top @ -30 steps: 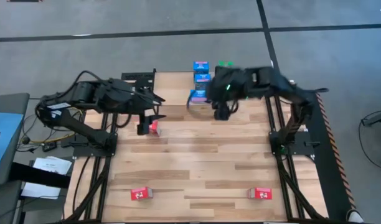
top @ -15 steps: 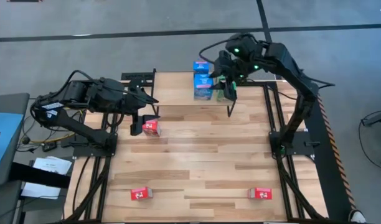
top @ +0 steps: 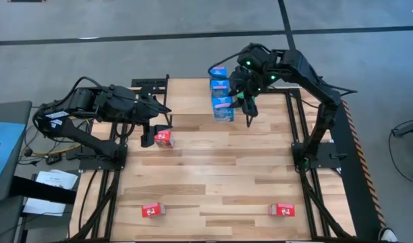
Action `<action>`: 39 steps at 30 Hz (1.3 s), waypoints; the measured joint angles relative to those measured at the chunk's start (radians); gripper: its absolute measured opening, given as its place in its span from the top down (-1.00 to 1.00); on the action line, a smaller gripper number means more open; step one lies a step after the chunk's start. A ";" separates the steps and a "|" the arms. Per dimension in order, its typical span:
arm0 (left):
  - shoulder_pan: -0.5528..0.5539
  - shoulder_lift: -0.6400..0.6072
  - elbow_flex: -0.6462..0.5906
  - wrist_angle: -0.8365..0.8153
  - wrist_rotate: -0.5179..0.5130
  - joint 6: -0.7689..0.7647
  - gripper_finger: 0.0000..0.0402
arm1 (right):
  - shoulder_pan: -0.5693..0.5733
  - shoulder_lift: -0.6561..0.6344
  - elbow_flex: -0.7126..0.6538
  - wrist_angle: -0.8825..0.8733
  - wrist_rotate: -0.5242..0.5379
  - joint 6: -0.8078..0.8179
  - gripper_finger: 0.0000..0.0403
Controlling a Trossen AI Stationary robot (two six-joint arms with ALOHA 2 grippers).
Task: Stack cereal on shelf
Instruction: Put the blue cereal box on the shelf aligned with the other blue cereal box
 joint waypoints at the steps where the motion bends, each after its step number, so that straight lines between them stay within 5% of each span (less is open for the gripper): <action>1: 0.000 0.000 0.000 0.000 0.000 -0.005 -0.24 | 0.005 -0.002 0.000 -0.006 -0.002 0.005 -0.06; 9: 0.000 0.000 0.000 0.000 0.000 -0.022 -0.24 | 0.028 -0.049 -0.186 0.026 -0.023 0.047 -0.05; 17: 0.000 0.000 0.000 0.000 0.000 -0.029 -0.24 | 0.059 -0.252 -0.631 0.323 -0.026 0.133 -0.05; 25: 0.000 0.001 0.000 0.001 0.000 -0.014 -0.24 | 0.070 -0.492 -1.009 0.826 0.003 0.275 -0.05; 39: 0.000 0.001 0.000 0.000 0.001 -0.015 -0.24 | 0.012 -0.471 -1.067 1.022 0.085 0.185 -0.05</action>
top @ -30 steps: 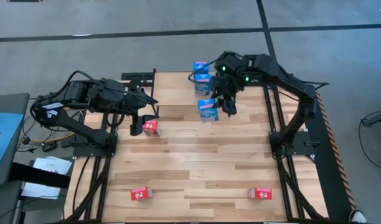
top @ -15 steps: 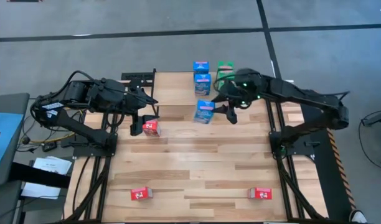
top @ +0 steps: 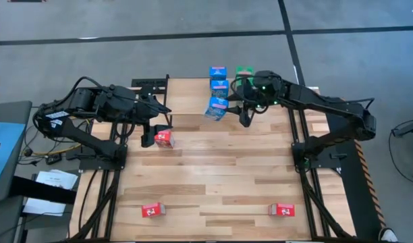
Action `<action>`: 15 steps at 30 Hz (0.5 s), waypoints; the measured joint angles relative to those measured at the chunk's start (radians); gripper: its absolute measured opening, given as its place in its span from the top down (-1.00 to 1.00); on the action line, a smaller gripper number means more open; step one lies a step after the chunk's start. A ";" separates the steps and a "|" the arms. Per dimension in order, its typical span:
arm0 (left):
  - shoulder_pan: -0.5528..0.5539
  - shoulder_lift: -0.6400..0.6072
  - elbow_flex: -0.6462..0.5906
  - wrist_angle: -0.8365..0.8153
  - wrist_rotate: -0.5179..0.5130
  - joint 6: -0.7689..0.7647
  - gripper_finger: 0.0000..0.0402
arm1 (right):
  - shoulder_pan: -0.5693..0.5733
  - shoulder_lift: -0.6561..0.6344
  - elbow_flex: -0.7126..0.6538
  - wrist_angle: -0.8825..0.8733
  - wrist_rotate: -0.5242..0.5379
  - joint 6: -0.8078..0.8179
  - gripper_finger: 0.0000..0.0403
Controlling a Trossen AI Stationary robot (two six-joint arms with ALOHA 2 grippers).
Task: Stack cereal on shelf
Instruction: Put the blue cereal box on the shelf aligned with the other blue cereal box
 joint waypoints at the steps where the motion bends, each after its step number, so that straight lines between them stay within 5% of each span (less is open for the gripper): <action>1: 0.000 0.000 0.000 0.000 0.000 0.000 -0.24 | -0.004 -0.001 0.001 -0.001 0.000 0.001 -0.05; 15: 0.000 0.000 0.000 0.000 0.000 -0.002 -0.24 | -0.002 0.141 0.319 -0.343 -0.001 -0.060 -0.05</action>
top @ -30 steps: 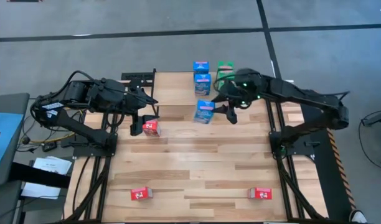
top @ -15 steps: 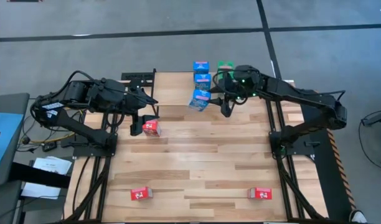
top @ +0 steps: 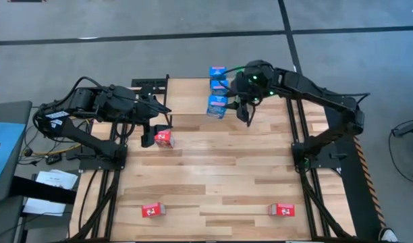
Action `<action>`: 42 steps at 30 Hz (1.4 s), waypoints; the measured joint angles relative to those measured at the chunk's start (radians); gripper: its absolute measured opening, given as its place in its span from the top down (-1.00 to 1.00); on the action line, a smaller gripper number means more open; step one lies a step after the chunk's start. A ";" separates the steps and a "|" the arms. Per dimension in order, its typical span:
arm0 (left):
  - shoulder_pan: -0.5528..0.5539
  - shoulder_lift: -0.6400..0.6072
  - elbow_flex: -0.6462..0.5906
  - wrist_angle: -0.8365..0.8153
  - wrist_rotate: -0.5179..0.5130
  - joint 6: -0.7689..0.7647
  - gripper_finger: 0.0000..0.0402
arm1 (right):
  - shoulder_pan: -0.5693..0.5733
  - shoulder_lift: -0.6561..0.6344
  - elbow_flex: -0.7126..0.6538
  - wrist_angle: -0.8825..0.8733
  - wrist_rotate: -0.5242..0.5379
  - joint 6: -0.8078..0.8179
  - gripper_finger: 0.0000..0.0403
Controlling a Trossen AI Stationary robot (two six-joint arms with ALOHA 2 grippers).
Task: Stack cereal on shelf
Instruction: Put the blue cereal box on the shelf aligned with the other blue cereal box
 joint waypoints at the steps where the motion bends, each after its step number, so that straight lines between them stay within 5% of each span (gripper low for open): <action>1: 0.000 0.000 0.000 0.000 0.000 0.000 -0.24 | -0.003 0.012 0.012 -0.009 0.000 -0.010 -0.05; 42: 0.000 0.000 0.000 -0.024 -0.001 -0.006 -0.24 | -0.140 0.151 0.021 -0.059 -0.060 -0.181 -0.05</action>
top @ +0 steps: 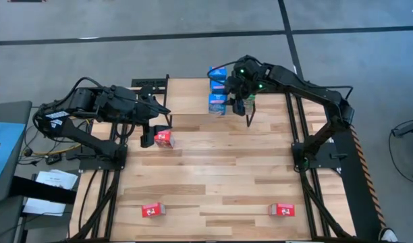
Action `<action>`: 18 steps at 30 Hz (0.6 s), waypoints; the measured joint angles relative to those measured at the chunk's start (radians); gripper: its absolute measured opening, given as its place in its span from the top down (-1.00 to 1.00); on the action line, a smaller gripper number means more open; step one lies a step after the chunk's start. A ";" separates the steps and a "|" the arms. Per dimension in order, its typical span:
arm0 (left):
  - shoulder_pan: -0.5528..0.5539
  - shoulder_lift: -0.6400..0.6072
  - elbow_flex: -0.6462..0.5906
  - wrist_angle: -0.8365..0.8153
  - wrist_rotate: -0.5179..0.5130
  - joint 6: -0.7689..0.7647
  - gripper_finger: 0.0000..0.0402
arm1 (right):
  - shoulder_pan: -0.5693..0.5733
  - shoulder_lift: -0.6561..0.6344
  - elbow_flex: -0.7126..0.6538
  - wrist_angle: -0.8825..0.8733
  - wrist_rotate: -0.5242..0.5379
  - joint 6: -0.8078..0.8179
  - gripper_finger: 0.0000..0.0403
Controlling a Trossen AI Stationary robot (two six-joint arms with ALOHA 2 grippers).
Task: Stack cereal on shelf
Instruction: Put the blue cereal box on the shelf aligned with the other blue cereal box
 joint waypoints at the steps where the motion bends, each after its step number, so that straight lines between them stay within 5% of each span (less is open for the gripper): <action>1: 0.000 0.000 0.000 0.000 0.000 0.000 -0.24 | -0.001 0.000 0.000 0.000 0.000 0.000 -0.05; 18: 0.000 0.000 0.000 0.000 0.000 -0.002 -0.24 | -0.021 0.000 0.000 -0.007 0.001 -0.015 -0.05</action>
